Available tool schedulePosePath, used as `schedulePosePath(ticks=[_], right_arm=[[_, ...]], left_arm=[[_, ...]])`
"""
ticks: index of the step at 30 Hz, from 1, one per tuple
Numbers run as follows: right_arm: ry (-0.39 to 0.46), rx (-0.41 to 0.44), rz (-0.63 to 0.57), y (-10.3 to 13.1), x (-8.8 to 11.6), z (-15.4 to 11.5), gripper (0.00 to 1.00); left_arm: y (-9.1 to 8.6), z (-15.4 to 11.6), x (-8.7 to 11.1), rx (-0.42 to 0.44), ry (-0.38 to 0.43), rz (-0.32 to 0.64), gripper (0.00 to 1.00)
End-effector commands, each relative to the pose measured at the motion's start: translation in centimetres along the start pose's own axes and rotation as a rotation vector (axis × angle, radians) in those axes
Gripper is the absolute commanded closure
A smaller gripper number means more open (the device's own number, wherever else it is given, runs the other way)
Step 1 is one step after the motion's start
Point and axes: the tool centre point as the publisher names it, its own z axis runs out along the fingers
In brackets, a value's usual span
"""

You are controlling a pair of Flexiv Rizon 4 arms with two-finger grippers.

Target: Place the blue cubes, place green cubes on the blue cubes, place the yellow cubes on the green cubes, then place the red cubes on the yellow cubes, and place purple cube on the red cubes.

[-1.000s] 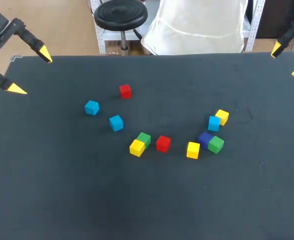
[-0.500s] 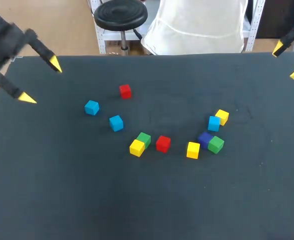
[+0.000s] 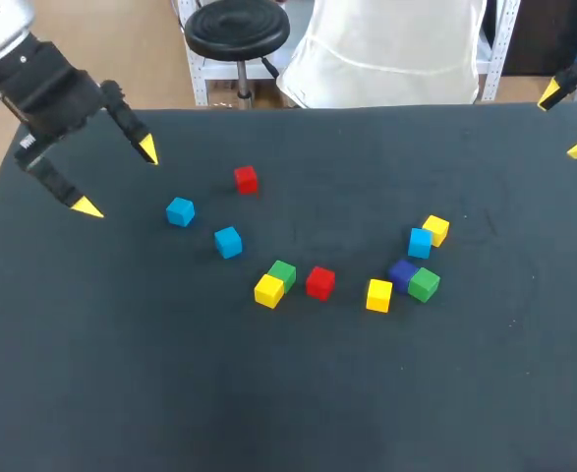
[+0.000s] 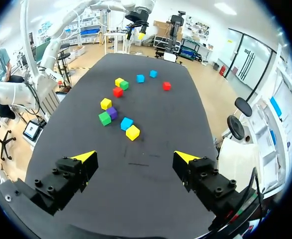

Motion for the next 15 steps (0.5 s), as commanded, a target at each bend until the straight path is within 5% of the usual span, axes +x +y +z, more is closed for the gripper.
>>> schedulePosePath(ticks=[1,8,11,15], right_arm=[[0.003,0.018,0.0,0.3,0.0,0.0,0.0],[0.003,0.018,0.0,0.3,0.0,0.0,0.0],[0.003,0.018,0.0,0.3,0.0,0.0,0.0],[0.003,0.018,0.0,0.3,0.0,0.0,0.0]], left_arm=[[0.3,-0.1,0.1,0.012,0.001,0.002,0.0],[0.3,-0.1,0.1,0.012,0.001,0.002,0.0],[-1.2,-0.5,1.2,0.037,0.081,-0.063,0.0],[-1.1,0.6,1.3,0.116,0.141,-0.028,0.0]])
